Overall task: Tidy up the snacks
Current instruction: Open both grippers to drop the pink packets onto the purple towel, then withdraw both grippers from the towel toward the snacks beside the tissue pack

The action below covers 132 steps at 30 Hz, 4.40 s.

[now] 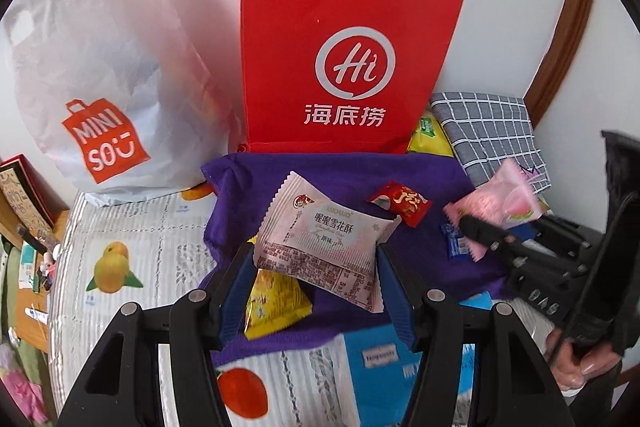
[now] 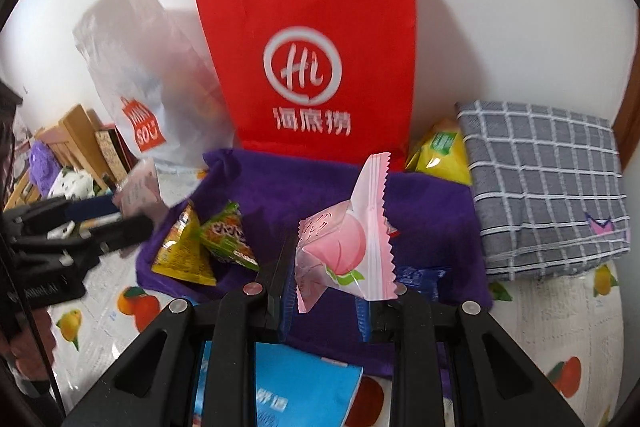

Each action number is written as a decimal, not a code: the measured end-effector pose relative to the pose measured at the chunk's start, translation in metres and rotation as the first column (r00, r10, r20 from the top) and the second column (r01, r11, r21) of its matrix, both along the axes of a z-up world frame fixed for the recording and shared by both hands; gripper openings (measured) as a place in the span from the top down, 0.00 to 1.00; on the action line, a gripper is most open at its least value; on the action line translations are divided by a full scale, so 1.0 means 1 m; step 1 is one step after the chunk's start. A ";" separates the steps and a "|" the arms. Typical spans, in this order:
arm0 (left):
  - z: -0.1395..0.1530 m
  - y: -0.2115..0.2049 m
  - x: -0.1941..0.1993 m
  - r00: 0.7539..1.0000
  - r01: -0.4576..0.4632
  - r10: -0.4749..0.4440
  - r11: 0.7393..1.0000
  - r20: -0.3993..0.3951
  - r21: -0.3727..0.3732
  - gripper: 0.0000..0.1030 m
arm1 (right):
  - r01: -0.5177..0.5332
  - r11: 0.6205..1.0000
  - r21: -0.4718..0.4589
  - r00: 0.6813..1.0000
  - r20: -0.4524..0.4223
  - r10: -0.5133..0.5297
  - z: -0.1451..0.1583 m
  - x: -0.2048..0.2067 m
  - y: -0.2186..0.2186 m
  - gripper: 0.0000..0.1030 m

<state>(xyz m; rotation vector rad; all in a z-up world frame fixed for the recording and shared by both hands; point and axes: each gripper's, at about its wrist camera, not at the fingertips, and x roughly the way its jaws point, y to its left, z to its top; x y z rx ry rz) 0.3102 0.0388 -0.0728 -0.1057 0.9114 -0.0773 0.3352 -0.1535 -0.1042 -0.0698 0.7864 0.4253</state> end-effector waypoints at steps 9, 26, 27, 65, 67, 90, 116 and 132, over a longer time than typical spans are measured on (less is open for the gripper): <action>-0.024 -0.011 0.032 0.999 0.030 -0.030 0.999 -0.039 0.013 0.44 | -0.039 0.997 -0.067 0.996 -0.078 0.034 -0.038 0.024 0.008 0.75; -0.053 -0.013 0.055 0.994 0.026 -0.021 0.999 -0.110 0.042 0.42 | -0.107 0.989 -0.103 0.980 -0.181 0.088 -0.066 0.033 0.010 0.74; -0.053 -0.012 0.055 0.994 0.024 -0.019 0.999 -0.111 0.042 0.42 | -0.110 0.988 -0.106 0.979 -0.185 0.089 -0.067 0.033 0.010 0.74; -0.005 0.013 -0.002 0.997 -0.037 0.036 0.999 -0.074 -0.012 0.21 | -0.007 0.997 -0.071 1.000 -0.024 0.006 0.012 -0.028 -0.013 0.36; -0.002 0.016 -0.014 0.997 -0.046 0.045 0.999 -0.068 -0.009 0.21 | -0.001 0.998 -0.060 1.000 -0.016 0.000 0.015 -0.042 -0.014 0.36; -0.005 0.032 -0.139 0.996 -0.061 0.057 0.997 -0.071 -0.048 0.21 | 0.073 0.997 0.006 0.990 -0.118 -0.072 -0.018 -0.197 -0.020 0.36; -0.007 0.059 -0.214 0.997 -0.076 0.074 0.992 -0.023 -0.104 0.21 | -0.057 0.996 -0.068 0.983 -0.177 0.044 -0.082 -0.262 0.049 0.28; -0.032 0.043 -0.206 0.995 -0.067 0.059 0.993 -0.078 -0.095 0.21 | -0.092 0.995 -0.038 0.993 -0.080 0.088 -0.055 -0.299 0.033 0.31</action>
